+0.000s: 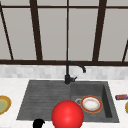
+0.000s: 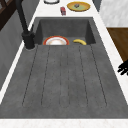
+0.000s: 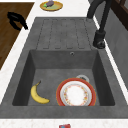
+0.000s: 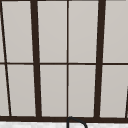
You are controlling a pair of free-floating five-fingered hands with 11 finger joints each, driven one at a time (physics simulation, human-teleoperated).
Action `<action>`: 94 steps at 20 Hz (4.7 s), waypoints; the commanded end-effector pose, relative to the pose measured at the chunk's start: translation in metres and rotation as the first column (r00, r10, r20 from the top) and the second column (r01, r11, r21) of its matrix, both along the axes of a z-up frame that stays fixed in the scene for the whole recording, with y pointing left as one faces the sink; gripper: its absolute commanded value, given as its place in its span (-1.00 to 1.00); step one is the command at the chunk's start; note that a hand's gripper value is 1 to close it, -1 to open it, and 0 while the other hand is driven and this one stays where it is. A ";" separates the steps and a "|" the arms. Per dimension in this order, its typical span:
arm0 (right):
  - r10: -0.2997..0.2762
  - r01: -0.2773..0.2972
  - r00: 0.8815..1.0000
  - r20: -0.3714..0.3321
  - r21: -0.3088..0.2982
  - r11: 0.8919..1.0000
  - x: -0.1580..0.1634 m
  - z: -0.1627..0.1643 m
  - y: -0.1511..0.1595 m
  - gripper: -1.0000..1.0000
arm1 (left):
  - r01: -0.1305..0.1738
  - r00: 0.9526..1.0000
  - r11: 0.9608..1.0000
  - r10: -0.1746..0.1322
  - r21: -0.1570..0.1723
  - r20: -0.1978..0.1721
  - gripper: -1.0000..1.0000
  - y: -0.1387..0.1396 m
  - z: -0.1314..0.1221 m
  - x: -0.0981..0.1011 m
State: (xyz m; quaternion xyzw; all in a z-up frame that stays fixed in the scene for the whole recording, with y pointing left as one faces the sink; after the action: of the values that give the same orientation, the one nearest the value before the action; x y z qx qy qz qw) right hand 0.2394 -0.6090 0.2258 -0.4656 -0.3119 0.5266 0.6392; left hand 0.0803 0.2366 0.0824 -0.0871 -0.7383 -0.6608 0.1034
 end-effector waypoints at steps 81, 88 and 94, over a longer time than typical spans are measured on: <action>0.133 -0.130 0.990 -0.045 0.055 0.990 -0.085 0.002 0.255 -1.00 | 0.000 1.000 1.000 0.000 0.000 0.000 0.00 0.000 0.000 0.000; 0.145 -0.144 0.989 -0.019 0.049 0.988 -0.103 -0.005 0.300 -1.00 | 0.000 1.000 1.000 0.000 0.000 0.000 0.00 0.000 0.000 0.000; 0.149 -0.149 0.989 -0.006 0.048 0.988 -0.122 -0.016 0.340 -1.00 | 0.000 1.000 1.000 0.000 0.000 0.000 0.00 0.000 0.000 0.000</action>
State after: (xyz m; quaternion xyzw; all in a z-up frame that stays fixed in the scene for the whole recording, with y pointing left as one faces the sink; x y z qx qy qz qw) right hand 0.1264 -0.2875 0.2137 -0.4284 -0.3487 0.5580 0.6193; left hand 0.0803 0.2366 0.0824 -0.0871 -0.7383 -0.6608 0.1033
